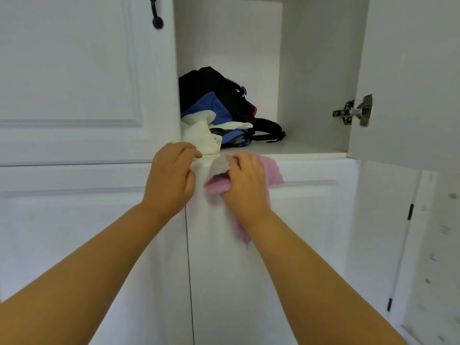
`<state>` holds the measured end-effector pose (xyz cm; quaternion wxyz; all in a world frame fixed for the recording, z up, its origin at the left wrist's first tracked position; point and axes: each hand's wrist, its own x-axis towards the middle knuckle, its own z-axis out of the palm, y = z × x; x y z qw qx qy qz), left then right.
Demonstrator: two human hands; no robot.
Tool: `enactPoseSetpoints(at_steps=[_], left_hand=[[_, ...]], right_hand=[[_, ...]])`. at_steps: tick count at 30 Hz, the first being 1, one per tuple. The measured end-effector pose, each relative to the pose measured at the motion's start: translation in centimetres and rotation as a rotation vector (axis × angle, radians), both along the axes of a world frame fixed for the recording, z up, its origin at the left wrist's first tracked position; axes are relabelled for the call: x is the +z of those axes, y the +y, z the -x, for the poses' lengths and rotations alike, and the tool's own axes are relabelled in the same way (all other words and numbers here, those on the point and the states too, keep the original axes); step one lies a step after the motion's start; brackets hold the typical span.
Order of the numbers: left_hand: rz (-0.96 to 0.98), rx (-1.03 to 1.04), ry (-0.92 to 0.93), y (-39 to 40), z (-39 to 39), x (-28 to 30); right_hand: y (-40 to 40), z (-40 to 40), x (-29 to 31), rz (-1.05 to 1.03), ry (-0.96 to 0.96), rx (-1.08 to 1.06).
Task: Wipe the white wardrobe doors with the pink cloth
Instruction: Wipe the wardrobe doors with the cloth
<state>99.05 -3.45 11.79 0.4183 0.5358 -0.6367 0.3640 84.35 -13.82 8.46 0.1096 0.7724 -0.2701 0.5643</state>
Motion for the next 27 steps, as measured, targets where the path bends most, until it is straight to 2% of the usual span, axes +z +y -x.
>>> enactPoseSetpoints(at_steps=[6,13,16,18,20,23,25,27], left_hand=[[-0.067,-0.019,-0.094,-4.1,6.6,-0.3],[-0.193,0.146,-0.041,-8.6,11.8,-0.5],[-0.179,0.225,-0.057,-9.5,11.9,-1.2],[-0.180,0.254,-0.077,-9.6,11.8,-1.3],[-0.187,0.258,-0.092,-9.6,11.9,-1.4],[-0.170,0.270,-0.102,-9.7,12.0,-1.7],[-0.160,0.282,-0.105,-9.7,12.0,-1.7],[-0.153,0.289,-0.107,-9.8,12.0,-1.6]], right_hand=[[-4.0,9.9,-0.4,-0.146,-0.061,-0.122],[-6.0,17.5,-1.0,-0.291,-0.021,-0.212],[-7.2,18.8,-3.2,-0.253,-0.125,-0.212],[-7.5,19.8,-4.8,-0.439,-0.307,-0.179],[-7.9,20.9,-6.1,-0.607,-0.411,-0.144],[-8.4,21.4,-5.6,-0.473,-0.509,0.031],[-9.0,21.1,-2.8,-0.421,-0.538,0.152],[-9.6,20.8,-0.3,-0.405,-0.546,0.179]])
